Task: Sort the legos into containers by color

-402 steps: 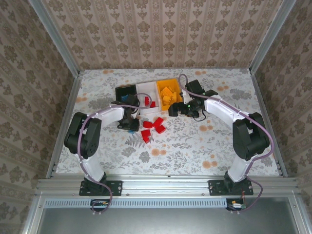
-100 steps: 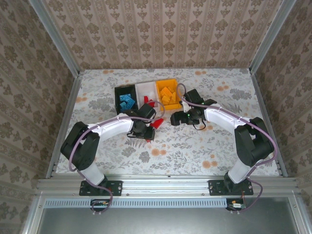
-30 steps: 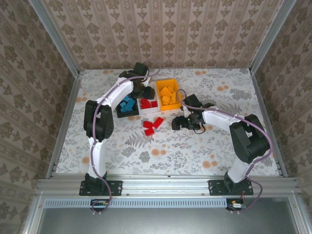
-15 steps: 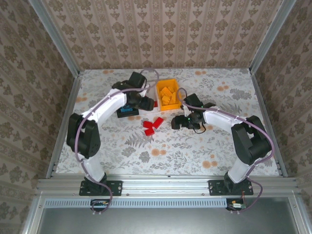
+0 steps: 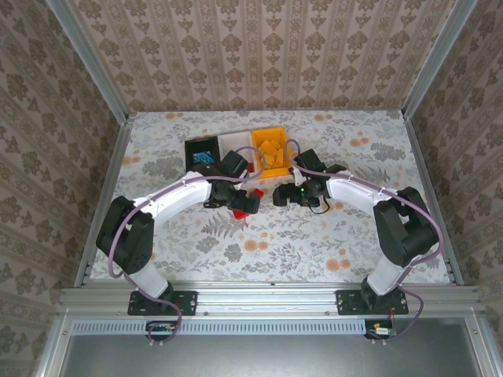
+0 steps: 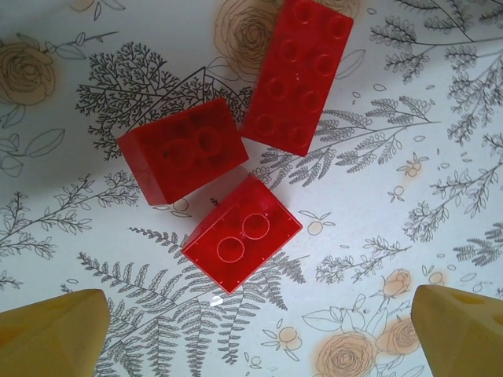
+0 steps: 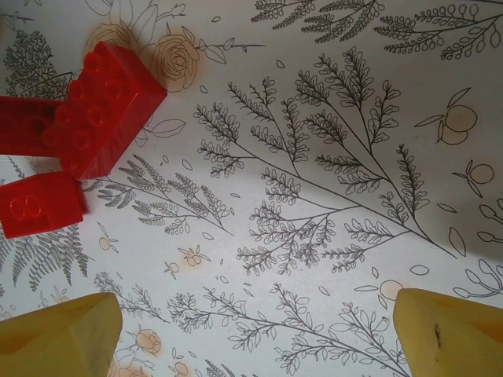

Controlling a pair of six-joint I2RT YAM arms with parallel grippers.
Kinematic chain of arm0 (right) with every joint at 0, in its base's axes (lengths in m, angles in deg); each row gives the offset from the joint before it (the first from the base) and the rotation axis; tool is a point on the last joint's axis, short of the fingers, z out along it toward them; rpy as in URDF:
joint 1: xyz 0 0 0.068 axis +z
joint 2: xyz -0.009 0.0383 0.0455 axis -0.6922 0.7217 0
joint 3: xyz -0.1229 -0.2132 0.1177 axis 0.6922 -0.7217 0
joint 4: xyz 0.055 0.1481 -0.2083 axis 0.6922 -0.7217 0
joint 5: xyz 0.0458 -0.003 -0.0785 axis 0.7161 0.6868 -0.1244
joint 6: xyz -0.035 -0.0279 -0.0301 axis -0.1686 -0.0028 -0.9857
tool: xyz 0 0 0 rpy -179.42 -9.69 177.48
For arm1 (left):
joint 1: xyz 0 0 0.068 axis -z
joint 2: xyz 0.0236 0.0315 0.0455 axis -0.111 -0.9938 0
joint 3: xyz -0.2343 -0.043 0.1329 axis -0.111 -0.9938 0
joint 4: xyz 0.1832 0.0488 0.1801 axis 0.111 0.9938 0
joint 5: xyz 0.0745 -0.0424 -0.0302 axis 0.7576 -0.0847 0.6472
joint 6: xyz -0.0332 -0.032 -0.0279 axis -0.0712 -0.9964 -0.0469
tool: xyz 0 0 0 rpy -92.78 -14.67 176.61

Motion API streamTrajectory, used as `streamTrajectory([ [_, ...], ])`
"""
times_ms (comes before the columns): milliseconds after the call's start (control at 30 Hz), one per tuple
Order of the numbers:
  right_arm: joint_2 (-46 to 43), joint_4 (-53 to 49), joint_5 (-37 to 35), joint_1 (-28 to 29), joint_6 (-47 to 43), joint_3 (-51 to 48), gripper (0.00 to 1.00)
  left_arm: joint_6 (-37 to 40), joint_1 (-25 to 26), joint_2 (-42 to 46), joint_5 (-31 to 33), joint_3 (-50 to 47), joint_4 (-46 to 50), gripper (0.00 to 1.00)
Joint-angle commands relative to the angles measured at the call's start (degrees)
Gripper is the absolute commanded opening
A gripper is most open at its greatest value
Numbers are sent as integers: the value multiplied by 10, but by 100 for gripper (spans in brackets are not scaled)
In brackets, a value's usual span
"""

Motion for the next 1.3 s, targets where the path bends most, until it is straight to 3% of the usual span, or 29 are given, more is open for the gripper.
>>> streamTrajectory([
  [0, -21, -3, 10, 2, -6, -1, 91, -53, 6, -24, 18, 1, 0, 100],
  [567, -20, 17, 15, -14, -26, -36, 92, -51, 25, -110, 30, 53, 15, 97],
  [1267, -18, 15, 26, -15, -7, -30, 93, -32, 41, -127, 28, 37, -10, 63],
])
